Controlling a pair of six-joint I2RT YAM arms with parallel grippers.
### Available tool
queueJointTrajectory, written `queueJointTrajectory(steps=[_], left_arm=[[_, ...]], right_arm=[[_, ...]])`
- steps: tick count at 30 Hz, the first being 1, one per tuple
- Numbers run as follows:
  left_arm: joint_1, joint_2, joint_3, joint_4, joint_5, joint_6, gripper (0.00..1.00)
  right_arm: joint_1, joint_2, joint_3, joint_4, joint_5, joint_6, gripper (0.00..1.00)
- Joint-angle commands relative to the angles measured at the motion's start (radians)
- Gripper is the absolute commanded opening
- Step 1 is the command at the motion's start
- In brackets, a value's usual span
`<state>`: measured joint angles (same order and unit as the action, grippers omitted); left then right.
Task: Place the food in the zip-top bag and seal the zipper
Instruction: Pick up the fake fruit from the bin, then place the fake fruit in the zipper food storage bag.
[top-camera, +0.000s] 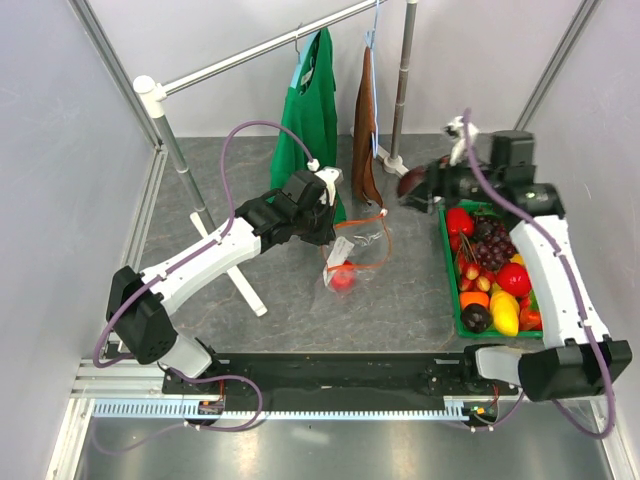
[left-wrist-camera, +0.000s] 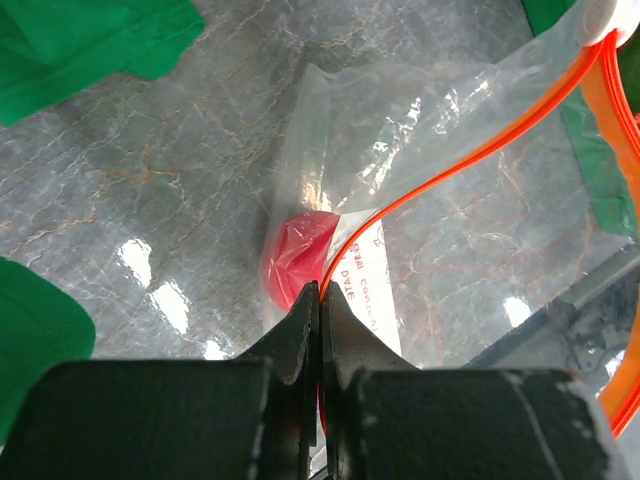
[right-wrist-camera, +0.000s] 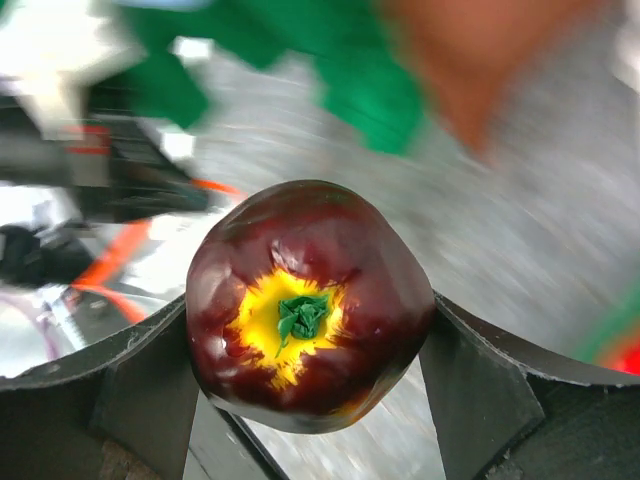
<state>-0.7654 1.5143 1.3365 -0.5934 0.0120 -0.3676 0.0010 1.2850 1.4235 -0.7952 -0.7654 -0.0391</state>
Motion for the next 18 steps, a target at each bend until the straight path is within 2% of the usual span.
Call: queueJointTrajectory(steps=[1,4,7,10,14,17,18], left_arm=[[0.006,0.004,0.021,0.012,0.045,-0.019,0.02],[0.008,0.007,0.024,0.014,0.051,-0.024,0.02],[0.014,0.007,0.03,0.01,0.052,-0.027,0.02],[0.024,0.006,0.029,0.007,0.072,-0.03,0.02],[0.031,-0.002,0.023,0.007,0.1,-0.037,0.02],[0.032,-0.005,0.021,0.007,0.105,-0.039,0.02],[0.034,-0.008,0.02,0.007,0.106,-0.039,0.02]], right_arm=[[0.242,-0.04,-0.077,0.367,0.012,0.182,0.48],[0.383,-0.007,-0.098,0.376,0.098,0.13,0.48],[0.473,0.01,-0.136,0.378,0.168,0.065,0.48],[0.505,0.022,-0.161,0.323,0.186,-0.027,0.48],[0.537,0.037,-0.182,0.248,0.32,-0.143,0.52],[0.556,0.057,-0.175,0.183,0.382,-0.211,0.61],[0.568,0.056,-0.17,0.153,0.399,-0.222,0.72]])
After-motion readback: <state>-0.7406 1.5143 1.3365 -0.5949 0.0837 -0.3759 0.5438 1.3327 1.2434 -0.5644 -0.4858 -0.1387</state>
